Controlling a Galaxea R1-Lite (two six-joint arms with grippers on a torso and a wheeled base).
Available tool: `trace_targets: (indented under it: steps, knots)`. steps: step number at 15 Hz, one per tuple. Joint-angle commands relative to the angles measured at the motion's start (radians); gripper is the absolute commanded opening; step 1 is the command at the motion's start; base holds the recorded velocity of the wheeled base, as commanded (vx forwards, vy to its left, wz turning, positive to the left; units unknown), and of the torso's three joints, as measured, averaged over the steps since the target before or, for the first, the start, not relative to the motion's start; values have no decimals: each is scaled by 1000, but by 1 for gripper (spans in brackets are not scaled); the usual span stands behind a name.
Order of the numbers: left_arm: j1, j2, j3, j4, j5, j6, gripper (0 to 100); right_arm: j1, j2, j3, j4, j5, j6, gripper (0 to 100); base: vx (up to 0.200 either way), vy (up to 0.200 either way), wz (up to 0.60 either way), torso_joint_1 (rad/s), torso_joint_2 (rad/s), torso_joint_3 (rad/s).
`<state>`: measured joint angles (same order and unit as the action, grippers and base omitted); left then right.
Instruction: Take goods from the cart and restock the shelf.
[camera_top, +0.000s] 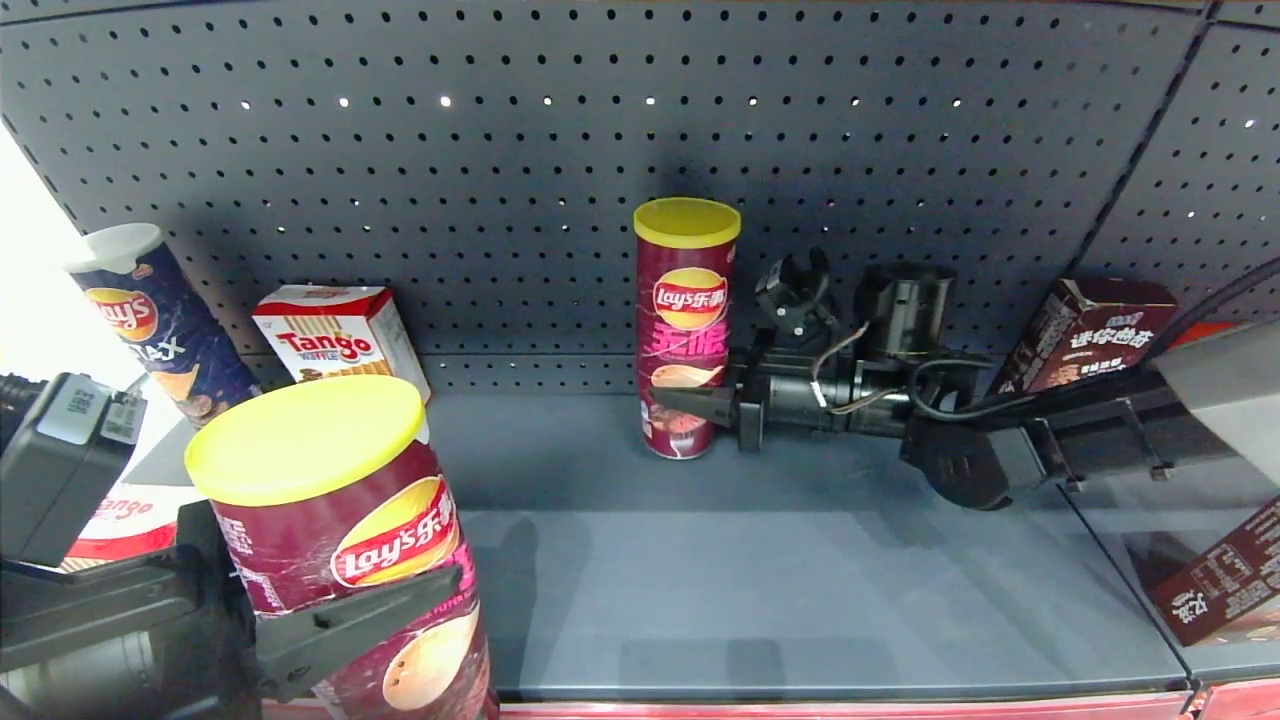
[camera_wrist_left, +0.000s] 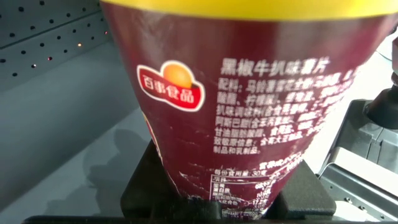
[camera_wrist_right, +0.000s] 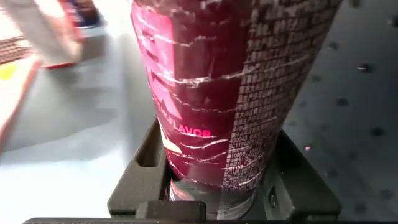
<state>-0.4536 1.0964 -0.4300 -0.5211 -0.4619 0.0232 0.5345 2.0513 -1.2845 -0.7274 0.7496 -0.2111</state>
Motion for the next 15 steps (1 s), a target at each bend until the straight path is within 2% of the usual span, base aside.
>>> trace_targets:
  steps: [1, 4, 7, 10, 15]
  knots:
    - [0, -6, -1, 0, 6, 0, 0, 33, -184, 183, -15, -3, -1, 0, 0, 0, 0, 0, 0, 0]
    - [0, -33, 5, 0, 20, 0, 0, 67, -289, 379, -92, -4, -1, 0, 0, 0, 0, 0, 0, 0]
    - [0, -59, 30, 0, 25, 0, 0, 101, -330, 502, -150, -6, -1, 0, 0, 0, 0, 0, 0, 0]
    - [0, -82, 37, 1, 28, -2, 0, 148, -321, 559, -199, -87, 1, 0, 0, 0, 0, 0, 0, 0]
    - [0, -89, 28, 1, 37, -3, 0, 167, -269, 660, -305, -96, -1, 0, 0, 0, 0, 0, 0, 0]
